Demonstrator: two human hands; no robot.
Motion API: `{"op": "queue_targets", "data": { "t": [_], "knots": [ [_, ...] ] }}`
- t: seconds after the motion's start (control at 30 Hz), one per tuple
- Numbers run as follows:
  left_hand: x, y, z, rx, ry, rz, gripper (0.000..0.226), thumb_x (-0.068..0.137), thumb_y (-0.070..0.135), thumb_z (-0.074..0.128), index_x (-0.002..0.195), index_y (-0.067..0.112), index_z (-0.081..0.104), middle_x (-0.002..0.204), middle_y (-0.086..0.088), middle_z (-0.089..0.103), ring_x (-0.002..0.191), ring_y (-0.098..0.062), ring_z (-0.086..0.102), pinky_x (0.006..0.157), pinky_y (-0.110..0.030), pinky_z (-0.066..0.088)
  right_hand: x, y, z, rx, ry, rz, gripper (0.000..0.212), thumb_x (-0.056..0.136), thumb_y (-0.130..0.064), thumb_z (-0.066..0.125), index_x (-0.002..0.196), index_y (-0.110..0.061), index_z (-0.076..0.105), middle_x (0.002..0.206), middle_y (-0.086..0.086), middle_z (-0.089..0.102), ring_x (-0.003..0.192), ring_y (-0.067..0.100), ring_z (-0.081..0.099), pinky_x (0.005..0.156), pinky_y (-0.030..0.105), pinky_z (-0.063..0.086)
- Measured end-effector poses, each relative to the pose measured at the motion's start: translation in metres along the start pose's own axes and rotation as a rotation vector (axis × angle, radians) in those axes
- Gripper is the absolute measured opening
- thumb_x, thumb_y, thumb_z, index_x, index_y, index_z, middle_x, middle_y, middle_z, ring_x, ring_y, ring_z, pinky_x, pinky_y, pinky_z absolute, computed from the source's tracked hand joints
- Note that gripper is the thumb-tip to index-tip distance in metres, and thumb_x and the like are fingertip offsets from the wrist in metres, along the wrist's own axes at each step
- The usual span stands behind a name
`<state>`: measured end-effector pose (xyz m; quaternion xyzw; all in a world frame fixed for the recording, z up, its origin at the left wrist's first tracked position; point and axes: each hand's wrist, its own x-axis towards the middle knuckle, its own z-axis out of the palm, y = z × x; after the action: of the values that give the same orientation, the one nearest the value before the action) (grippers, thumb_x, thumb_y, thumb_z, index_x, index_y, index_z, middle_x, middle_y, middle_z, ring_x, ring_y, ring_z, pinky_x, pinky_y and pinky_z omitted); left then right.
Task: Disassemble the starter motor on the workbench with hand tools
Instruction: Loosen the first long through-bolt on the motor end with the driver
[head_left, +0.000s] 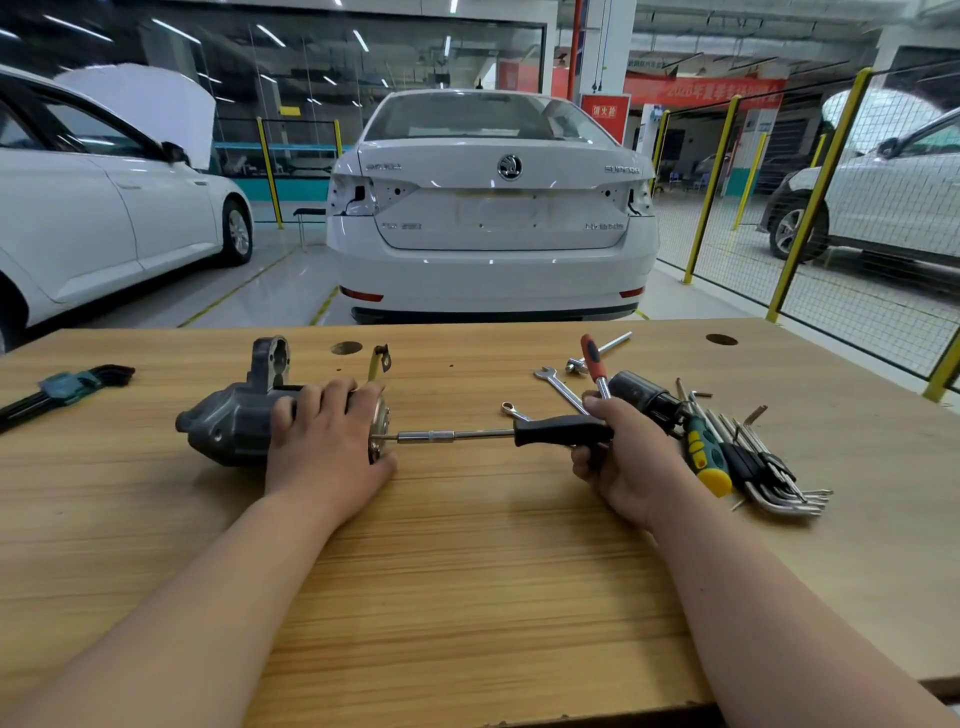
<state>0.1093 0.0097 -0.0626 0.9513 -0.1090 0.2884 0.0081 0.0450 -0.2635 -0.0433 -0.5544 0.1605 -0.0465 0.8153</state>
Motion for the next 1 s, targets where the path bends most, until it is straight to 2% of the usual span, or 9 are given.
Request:
{"op": "queue_targets", "data": {
  "t": [0.17,0.3,0.4,0.5,0.6,0.73,0.8,0.87,1.0],
  "knots": [
    [-0.008,-0.006,0.002,0.031,0.077,0.04,0.074,0.071,0.06,0.062,0.136,0.035,0.037,0.133,0.003,0.047,0.12,-0.021,0.027,0.098,-0.04,0.014,0.001,0.004,0.003,-0.152,0.095,-0.218,0.012,0.099,-0.034,0.057,0.099,-0.023,0.063,0.081,0.011,0.064,0.048,0.012,0.056,0.05,0.027,0.05],
    [-0.013,-0.004,0.006,-0.008,0.196,0.037,0.071,0.06,0.052,0.075,0.122,0.03,0.051,0.115,-0.001,0.056,0.109,-0.024,0.034,0.102,-0.043,0.015,0.002,0.005,0.003,-0.148,0.075,-0.16,0.012,0.096,-0.018,0.061,0.108,-0.02,0.064,0.087,0.012,0.062,0.056,0.015,0.055,0.051,0.027,0.048],
    [-0.013,-0.003,0.006,-0.004,0.214,0.041,0.071,0.057,0.051,0.077,0.119,0.029,0.052,0.111,-0.002,0.056,0.105,-0.026,0.035,0.101,-0.043,0.015,0.003,0.003,0.0,-0.048,-0.003,-0.065,0.026,0.095,-0.004,0.056,0.111,-0.023,0.063,0.102,0.015,0.059,0.08,0.025,0.058,0.058,0.031,0.051],
    [-0.015,-0.003,0.003,-0.007,0.162,0.036,0.07,0.061,0.051,0.075,0.122,0.028,0.05,0.116,-0.003,0.052,0.109,-0.026,0.035,0.102,-0.044,0.016,0.004,0.001,-0.002,0.038,-0.059,-0.031,0.037,0.093,0.005,0.048,0.11,-0.024,0.064,0.119,0.017,0.055,0.092,0.027,0.058,0.067,0.033,0.051],
    [-0.016,-0.004,0.002,-0.055,0.113,0.037,0.07,0.067,0.049,0.072,0.129,0.026,0.048,0.125,-0.003,0.048,0.119,-0.026,0.029,0.108,-0.043,0.012,0.005,0.0,-0.006,0.143,-0.089,0.031,0.046,0.089,0.012,0.039,0.114,-0.019,0.063,0.123,0.019,0.054,0.088,0.022,0.061,0.075,0.036,0.053],
    [-0.015,-0.005,0.0,-0.103,0.042,0.025,0.079,0.07,0.059,0.066,0.139,0.03,0.037,0.14,0.001,0.039,0.138,-0.025,0.017,0.114,-0.041,-0.001,0.003,-0.002,-0.006,0.222,-0.071,0.059,0.038,0.09,0.007,0.039,0.115,-0.01,0.061,0.119,0.021,0.059,0.105,0.03,0.063,0.067,0.037,0.059],
    [-0.016,-0.007,-0.001,-0.137,0.03,0.034,0.085,0.068,0.068,0.06,0.141,0.032,0.035,0.143,0.005,0.036,0.14,-0.021,0.015,0.114,-0.039,-0.005,0.0,-0.002,-0.004,0.061,-0.041,0.013,0.024,0.097,-0.005,0.047,0.114,-0.013,0.062,0.11,0.018,0.065,0.098,0.028,0.068,0.061,0.034,0.059],
    [-0.018,-0.007,-0.003,-0.156,0.027,0.044,0.089,0.065,0.077,0.05,0.141,0.033,0.035,0.144,0.007,0.036,0.14,-0.02,0.016,0.113,-0.038,-0.006,-0.001,-0.002,-0.004,-0.241,-0.008,-0.07,0.016,0.1,-0.02,0.052,0.115,-0.017,0.06,0.101,0.014,0.069,0.08,0.02,0.072,0.059,0.03,0.057],
    [-0.017,-0.006,-0.005,-0.15,0.041,0.031,0.09,0.065,0.082,0.03,0.14,0.034,0.037,0.144,0.008,0.038,0.139,-0.018,0.017,0.112,-0.036,-0.006,0.001,0.0,-0.008,-0.592,0.061,-0.208,0.029,0.101,-0.047,0.046,0.121,-0.027,0.054,0.097,0.009,0.069,0.052,0.011,0.063,0.053,0.027,0.05]
  ]
}}
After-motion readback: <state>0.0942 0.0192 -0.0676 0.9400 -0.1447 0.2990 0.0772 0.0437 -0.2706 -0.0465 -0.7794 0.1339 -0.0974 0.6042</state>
